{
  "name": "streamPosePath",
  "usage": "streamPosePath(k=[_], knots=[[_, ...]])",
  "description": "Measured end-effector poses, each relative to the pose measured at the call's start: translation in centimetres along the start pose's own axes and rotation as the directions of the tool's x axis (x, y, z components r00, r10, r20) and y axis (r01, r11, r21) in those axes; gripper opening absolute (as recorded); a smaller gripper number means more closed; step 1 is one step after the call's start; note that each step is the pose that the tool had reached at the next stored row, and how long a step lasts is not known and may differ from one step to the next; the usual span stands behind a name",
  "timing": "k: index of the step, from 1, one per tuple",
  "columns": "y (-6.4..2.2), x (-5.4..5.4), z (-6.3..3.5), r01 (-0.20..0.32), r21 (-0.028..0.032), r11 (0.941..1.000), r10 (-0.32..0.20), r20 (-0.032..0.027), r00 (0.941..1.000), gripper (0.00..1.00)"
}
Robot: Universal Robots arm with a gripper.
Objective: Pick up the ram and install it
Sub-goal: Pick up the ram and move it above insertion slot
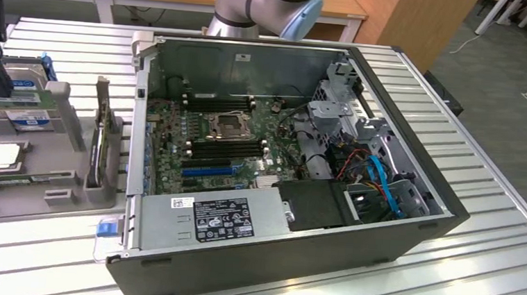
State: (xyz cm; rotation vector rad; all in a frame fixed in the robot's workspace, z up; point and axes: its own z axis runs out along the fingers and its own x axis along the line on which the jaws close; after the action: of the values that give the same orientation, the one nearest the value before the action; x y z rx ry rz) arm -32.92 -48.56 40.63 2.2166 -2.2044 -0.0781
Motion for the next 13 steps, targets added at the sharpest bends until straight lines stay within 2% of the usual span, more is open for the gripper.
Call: streamPosePath(k=[13], knots=[[-2.10, 0.0, -0.10, 0.000, -0.0003, 1.0000, 0.000, 0.0000, 1.0000, 0.11]])
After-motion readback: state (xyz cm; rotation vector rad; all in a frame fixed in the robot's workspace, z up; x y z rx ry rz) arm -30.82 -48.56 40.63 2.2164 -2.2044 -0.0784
